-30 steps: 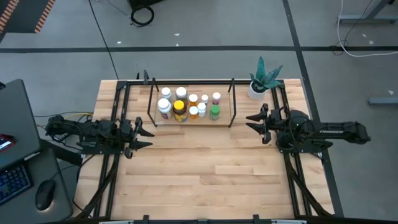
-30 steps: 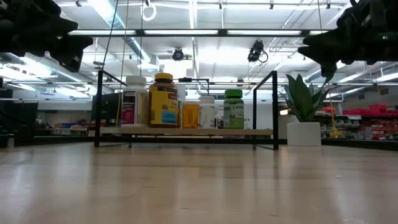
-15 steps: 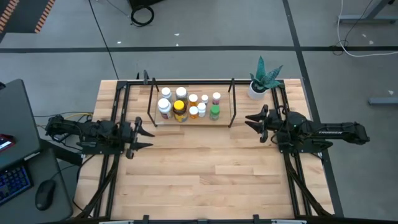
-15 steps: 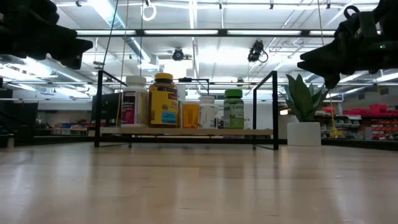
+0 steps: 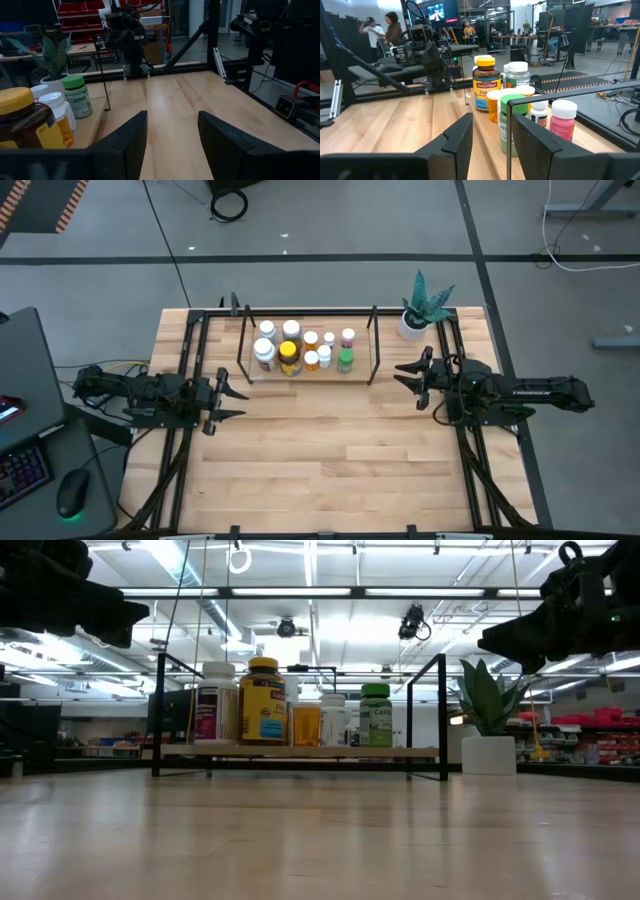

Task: Pick and place medicine bottles onto shelf by color
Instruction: Return to Home Position

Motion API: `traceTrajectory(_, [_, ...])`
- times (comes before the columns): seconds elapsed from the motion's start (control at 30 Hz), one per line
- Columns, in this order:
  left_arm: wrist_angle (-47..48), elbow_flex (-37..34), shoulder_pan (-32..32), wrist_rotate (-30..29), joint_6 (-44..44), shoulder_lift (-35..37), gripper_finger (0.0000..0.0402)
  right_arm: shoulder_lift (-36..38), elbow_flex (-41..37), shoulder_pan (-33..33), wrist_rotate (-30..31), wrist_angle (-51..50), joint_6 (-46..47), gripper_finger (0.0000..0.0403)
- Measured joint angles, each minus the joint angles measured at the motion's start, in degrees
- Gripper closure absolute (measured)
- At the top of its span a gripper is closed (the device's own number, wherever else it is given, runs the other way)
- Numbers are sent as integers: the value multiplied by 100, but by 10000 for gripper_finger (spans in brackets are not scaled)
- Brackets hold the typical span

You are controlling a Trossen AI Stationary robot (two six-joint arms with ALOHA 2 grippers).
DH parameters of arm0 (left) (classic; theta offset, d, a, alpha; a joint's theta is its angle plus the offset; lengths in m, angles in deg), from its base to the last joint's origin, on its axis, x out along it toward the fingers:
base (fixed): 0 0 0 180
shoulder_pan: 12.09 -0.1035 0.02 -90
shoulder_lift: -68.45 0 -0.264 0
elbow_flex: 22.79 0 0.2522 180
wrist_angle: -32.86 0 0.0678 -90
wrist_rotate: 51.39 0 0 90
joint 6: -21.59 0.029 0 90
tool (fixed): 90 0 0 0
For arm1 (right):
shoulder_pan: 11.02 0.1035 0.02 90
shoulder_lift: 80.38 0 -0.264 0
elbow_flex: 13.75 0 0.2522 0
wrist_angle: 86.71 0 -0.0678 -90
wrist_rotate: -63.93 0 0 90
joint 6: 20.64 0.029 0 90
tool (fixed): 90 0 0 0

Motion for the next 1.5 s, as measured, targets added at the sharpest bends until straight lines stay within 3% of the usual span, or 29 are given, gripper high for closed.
traceTrajectory(1.5, [0,0,1,2,0,0,215,0,0,0,0,2,0,259])
